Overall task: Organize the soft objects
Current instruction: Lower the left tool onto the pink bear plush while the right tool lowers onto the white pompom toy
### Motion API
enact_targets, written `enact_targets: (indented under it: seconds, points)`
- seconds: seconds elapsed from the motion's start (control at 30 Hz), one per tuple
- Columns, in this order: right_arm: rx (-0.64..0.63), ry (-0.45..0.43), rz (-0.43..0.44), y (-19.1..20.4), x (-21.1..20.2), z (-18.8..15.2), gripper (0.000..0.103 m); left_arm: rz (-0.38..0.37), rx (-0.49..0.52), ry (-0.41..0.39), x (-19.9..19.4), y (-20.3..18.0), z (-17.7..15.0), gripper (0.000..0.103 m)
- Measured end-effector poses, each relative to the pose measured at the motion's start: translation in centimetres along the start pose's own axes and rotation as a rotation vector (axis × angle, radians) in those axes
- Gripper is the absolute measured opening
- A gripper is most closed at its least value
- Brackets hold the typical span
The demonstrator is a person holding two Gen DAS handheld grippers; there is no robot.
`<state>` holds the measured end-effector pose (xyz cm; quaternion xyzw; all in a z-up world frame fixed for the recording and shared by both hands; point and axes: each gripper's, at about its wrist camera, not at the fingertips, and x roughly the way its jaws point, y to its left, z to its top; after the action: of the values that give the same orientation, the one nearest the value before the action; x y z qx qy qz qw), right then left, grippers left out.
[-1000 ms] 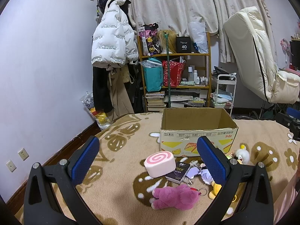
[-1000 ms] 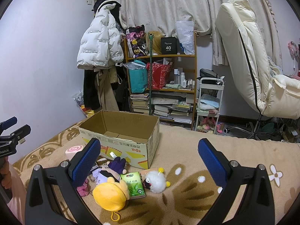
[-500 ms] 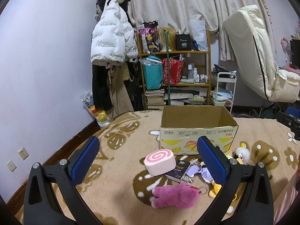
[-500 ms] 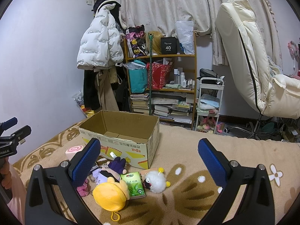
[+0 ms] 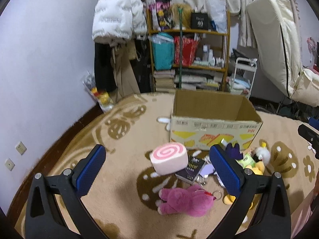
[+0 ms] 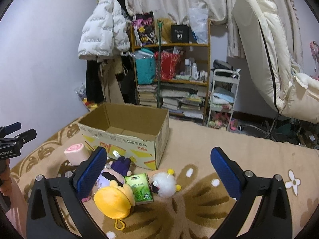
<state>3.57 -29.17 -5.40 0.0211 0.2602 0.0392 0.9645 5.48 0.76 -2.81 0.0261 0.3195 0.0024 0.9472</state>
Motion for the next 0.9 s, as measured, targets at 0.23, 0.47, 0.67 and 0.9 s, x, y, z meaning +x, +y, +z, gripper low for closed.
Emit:
enact_targets:
  seconds: [0.23, 0.47, 0.67, 0.9]
  points:
    - [0.026, 0.082, 0.005, -0.6, 2.5, -0.2, 0.103, -0.014, -0.048, 0.138, 3.7, -0.2, -0.2, 0.102]
    - [0.054, 0.17, 0.015, -1.2, 5.3, -0.6, 0.103, -0.019, -0.019, 0.264, 7.0, -1.7, -1.1, 0.102]
    - [0.074, 0.252, 0.021, -1.7, 7.9, -1.4, 0.103, -0.056, -0.01, 0.379, 9.6, -3.1, -2.5, 0.102]
    - [0.114, 0.381, 0.003, -2.8, 11.2, -3.1, 0.103, -0.081, 0.057, 0.48, 11.4, -5.4, -4.3, 0.102]
